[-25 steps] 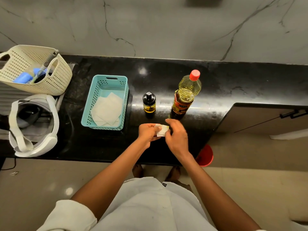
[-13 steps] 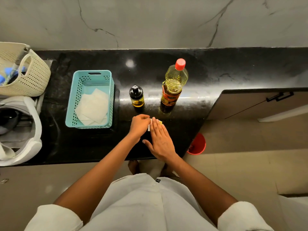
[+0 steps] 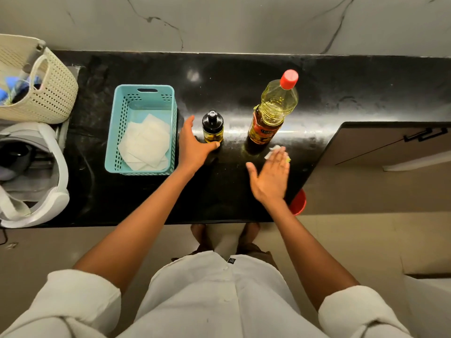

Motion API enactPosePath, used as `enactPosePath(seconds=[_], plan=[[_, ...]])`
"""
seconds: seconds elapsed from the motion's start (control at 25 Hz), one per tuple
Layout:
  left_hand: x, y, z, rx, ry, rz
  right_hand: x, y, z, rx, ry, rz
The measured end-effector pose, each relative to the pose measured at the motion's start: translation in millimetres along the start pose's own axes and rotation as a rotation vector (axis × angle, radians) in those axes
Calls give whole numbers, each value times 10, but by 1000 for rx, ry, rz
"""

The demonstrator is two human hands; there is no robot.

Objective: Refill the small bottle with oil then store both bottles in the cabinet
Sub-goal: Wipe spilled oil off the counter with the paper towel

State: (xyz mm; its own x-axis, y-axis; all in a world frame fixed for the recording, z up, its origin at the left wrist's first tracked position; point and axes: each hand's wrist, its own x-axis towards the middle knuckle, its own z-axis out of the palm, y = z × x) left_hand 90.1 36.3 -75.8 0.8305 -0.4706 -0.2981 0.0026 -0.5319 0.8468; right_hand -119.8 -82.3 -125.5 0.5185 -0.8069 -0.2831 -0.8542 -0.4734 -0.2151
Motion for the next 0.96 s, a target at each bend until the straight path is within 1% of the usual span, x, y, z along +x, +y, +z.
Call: enactPosePath(seconds=[0.08, 0.16, 0.2, 0.24, 0.28, 0.32, 0.4, 0.48, 0.52, 0.6, 0.64, 0.68, 0.8, 0.88, 0.96], plan=[[74, 43, 21, 18, -7, 41, -237, -484, 157, 14, -52, -149], [108, 64, 57, 27, -18, 50, -639, -809, 335, -2, -109, -369], [117, 61, 66, 31, -18, 56, -856, -852, 402, -30, -152, -467], [109, 75, 76, 29, -19, 63, -997, -785, 429, -60, -175, -525], [99, 89, 81, 24, -20, 68, -1028, -625, 428, -77, -162, -535], [88, 104, 81, 18, -23, 75, -984, -409, 394, -84, -127, -492], [56, 151, 85, 20, -35, 88, -779, 147, 223, -119, -39, -289], [34, 200, 78, 25, -42, 86, -482, 616, -8, -103, 4, -86], [32, 224, 72, 26, -46, 87, -328, 707, -87, -76, -3, -25], [44, 249, 45, 37, -47, 103, -86, 518, -127, -50, -7, 32], [50, 254, 31, 50, -50, 107, -38, 284, -101, -36, -18, 19], [55, 266, 19, 67, -53, 112, -48, 21, -44, -24, -39, -32], [82, 297, 14, 136, -56, 123, -486, -696, 279, -12, -91, -299], [114, 295, 39, 169, -58, 124, -855, -868, 429, -26, -130, -453], [148, 268, 46, 193, -35, 132, -906, -788, 476, -55, -138, -527]])
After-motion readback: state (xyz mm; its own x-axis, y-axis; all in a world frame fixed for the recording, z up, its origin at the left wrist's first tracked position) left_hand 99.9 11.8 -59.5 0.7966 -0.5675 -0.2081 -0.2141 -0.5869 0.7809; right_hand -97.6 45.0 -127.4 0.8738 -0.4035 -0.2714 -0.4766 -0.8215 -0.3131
